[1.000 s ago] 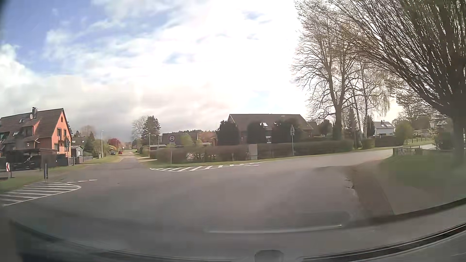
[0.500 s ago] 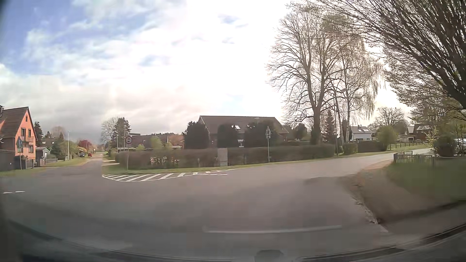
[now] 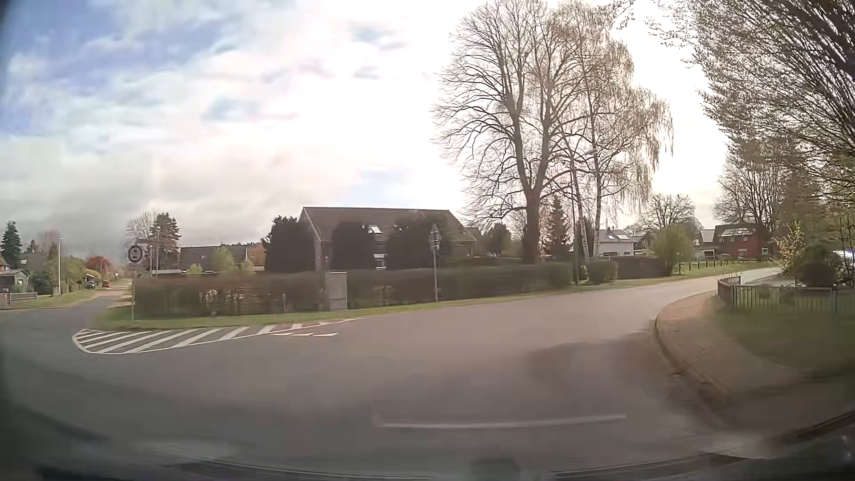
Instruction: Follow the waypoints while adhering to traffic rules and regulations
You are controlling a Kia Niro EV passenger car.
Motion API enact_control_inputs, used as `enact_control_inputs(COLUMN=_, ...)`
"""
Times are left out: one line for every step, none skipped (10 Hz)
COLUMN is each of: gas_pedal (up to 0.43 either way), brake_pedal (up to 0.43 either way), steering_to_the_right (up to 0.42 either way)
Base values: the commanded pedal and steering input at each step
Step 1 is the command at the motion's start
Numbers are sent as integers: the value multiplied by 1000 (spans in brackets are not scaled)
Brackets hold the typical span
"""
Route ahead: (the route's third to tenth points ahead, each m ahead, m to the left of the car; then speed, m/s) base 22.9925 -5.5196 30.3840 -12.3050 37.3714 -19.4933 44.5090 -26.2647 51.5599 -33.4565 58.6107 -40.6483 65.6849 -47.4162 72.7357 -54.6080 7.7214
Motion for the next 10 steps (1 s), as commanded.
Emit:
enact_control_inputs(gas_pedal=157, brake_pedal=0, steering_to_the_right=122)
enact_control_inputs(gas_pedal=157, brake_pedal=0, steering_to_the_right=122)
enact_control_inputs(gas_pedal=157, brake_pedal=0, steering_to_the_right=122)
enact_control_inputs(gas_pedal=157, brake_pedal=0, steering_to_the_right=122)
enact_control_inputs(gas_pedal=157, brake_pedal=0, steering_to_the_right=122)
enact_control_inputs(gas_pedal=157, brake_pedal=0, steering_to_the_right=124)
enact_control_inputs(gas_pedal=157, brake_pedal=0, steering_to_the_right=125)
enact_control_inputs(gas_pedal=157, brake_pedal=0, steering_to_the_right=125)
enact_control_inputs(gas_pedal=157, brake_pedal=6, steering_to_the_right=125)
enact_control_inputs(gas_pedal=157, brake_pedal=0, steering_to_the_right=126)
